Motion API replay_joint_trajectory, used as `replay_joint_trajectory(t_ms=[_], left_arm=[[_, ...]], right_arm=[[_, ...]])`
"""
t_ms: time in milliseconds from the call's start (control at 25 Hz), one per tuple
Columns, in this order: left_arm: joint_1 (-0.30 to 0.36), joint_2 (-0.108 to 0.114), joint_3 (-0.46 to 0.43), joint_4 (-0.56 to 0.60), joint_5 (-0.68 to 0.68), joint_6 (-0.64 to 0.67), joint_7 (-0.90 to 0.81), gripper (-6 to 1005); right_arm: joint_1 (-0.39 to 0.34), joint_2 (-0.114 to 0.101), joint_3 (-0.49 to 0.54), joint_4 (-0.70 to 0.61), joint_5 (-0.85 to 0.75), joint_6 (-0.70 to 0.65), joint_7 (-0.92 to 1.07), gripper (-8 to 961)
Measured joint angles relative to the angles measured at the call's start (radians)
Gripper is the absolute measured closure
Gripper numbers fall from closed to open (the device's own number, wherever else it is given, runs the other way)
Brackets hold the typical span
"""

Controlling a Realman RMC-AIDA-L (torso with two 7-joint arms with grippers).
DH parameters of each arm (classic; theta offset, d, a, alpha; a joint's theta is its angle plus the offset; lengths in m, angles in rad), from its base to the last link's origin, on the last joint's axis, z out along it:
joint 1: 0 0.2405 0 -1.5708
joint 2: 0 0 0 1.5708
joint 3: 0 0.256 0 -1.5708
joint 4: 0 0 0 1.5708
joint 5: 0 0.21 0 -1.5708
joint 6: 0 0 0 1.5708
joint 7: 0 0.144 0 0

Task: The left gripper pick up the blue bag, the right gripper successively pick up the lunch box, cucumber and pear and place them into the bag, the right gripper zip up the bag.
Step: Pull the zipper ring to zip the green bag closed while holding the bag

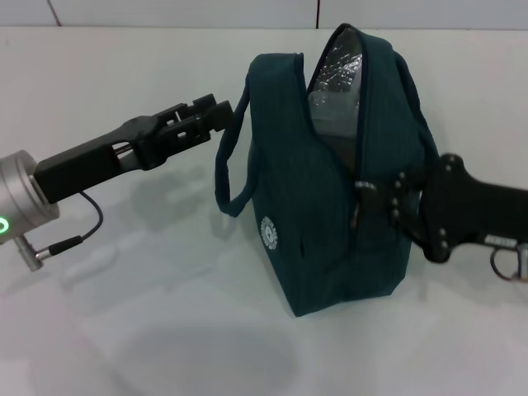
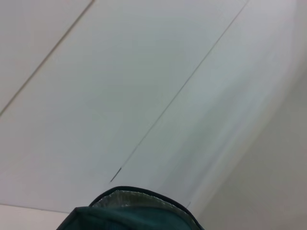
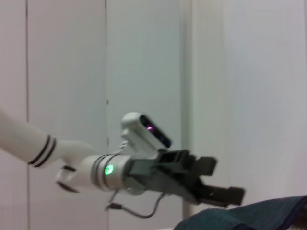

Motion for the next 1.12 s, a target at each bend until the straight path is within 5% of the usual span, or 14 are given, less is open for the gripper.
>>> replay_joint_trajectory(t_ms=[520,1120], left_arm=[[0.040,0.001,-0.038,0.000,0.000,0.011,0.045,272],[0.059,0.000,-0.047,0.000,-0.008,0.013,0.045,274]], right_arm=[[0.126,0.010,-0.013,0.003,0.071,0.080,-0.003,933],[0.134,0.012,-0.109,0.010,0.101,0.085,-0.012,929]])
